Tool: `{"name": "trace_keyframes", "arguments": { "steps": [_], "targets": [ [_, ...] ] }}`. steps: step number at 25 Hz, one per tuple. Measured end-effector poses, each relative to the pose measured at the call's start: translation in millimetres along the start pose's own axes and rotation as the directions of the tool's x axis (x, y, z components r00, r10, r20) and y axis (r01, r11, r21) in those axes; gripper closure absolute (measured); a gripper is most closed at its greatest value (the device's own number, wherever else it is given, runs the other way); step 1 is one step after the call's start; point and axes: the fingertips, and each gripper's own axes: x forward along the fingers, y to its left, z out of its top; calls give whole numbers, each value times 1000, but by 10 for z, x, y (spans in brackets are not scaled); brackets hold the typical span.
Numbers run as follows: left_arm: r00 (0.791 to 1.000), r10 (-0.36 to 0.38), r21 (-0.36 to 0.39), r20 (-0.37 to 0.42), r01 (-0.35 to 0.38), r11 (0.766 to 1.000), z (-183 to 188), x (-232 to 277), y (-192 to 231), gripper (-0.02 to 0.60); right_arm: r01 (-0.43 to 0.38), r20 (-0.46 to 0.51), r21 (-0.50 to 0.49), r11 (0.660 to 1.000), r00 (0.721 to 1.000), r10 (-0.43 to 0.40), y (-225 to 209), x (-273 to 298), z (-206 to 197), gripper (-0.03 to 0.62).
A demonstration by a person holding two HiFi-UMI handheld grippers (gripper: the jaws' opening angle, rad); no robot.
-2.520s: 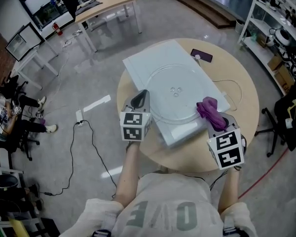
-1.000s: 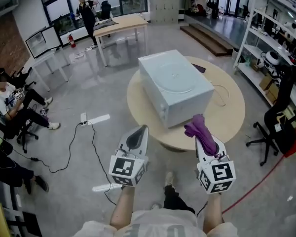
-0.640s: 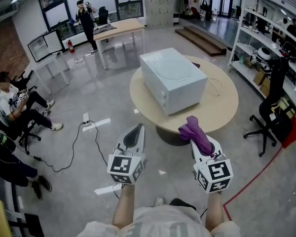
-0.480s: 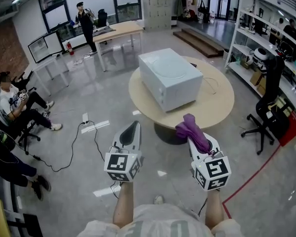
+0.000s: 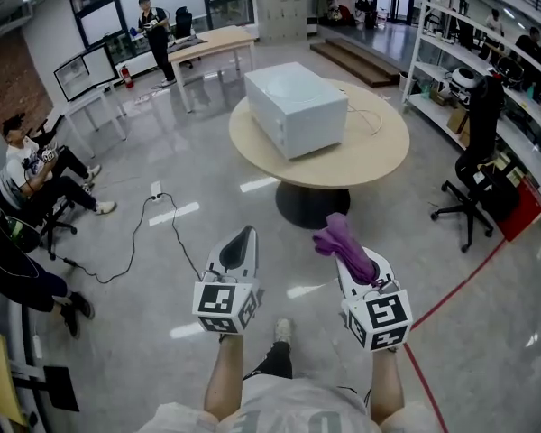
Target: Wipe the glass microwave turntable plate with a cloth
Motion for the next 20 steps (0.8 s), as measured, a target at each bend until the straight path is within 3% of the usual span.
{"name": "trace_keyframes", "arguments": {
  "steps": [9, 20],
  "targets": [
    [1000, -29, 9, 11, 29, 1000, 137, -698, -336, 580, 15, -4, 16, 1000, 1000, -15, 431, -646, -41, 546],
    [996, -91, 31, 10, 91, 995, 176, -1088, -375, 580, 73, 13, 52, 996, 997, -74, 759, -869, 31, 546]
  ]
}}
